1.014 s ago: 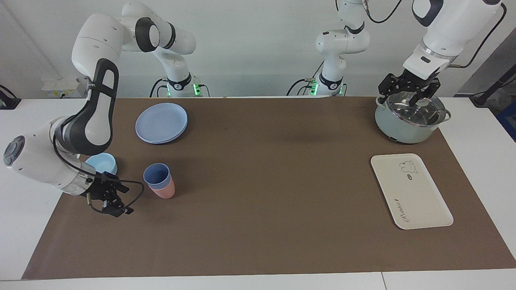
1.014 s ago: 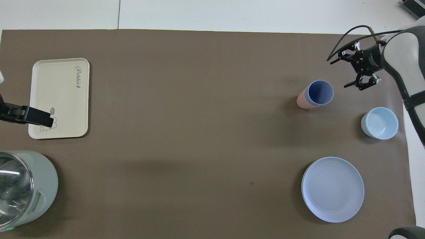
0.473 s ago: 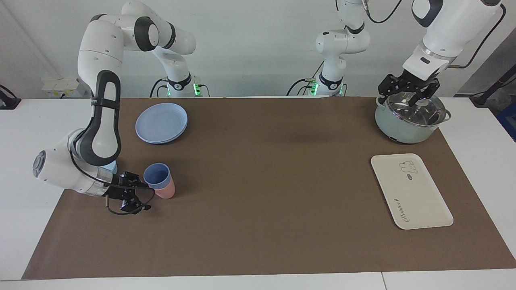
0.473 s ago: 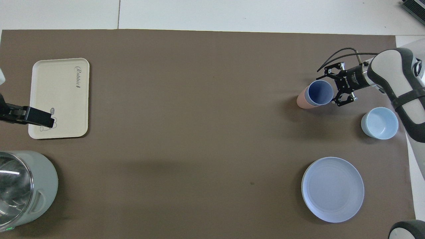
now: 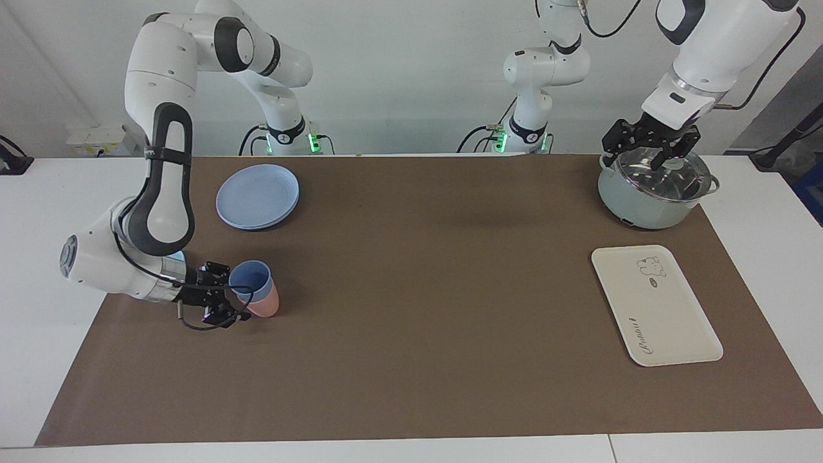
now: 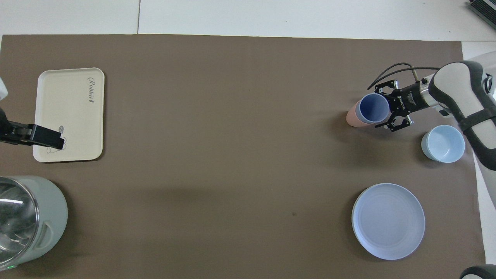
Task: Place cup on tray
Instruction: 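Lower the right gripper around the pink cup and close it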
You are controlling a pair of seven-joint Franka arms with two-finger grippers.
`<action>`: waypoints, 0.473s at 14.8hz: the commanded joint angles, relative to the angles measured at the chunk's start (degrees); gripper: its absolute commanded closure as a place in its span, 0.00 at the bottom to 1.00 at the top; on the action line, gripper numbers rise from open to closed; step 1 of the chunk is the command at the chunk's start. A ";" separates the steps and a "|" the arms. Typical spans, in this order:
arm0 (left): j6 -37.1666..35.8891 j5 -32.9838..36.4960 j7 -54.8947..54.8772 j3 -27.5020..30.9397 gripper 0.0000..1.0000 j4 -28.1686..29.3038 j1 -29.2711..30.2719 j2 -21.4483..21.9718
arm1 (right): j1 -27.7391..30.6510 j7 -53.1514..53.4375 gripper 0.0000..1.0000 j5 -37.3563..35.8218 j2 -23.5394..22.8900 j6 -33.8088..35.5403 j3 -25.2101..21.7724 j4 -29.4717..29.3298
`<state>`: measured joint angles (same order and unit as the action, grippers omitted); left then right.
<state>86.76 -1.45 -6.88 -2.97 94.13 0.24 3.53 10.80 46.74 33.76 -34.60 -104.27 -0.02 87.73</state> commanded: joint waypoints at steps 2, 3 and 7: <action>0.34 -0.48 0.82 0.42 0.00 1.76 -0.68 1.57 | 0.62 0.63 0.05 2.19 1.99 1.00 0.46 2.88; 0.34 -0.48 0.73 0.42 0.00 1.93 -0.68 1.65 | 0.62 0.45 0.05 2.45 1.99 0.92 0.55 2.89; 0.78 -0.48 0.73 0.42 0.00 2.37 -0.68 1.83 | 0.62 -0.07 0.09 6.58 2.07 -0.05 0.46 3.15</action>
<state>86.76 -1.45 -6.87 -2.98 94.36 0.24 3.58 10.80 46.75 38.27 -34.34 -103.64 0.01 88.61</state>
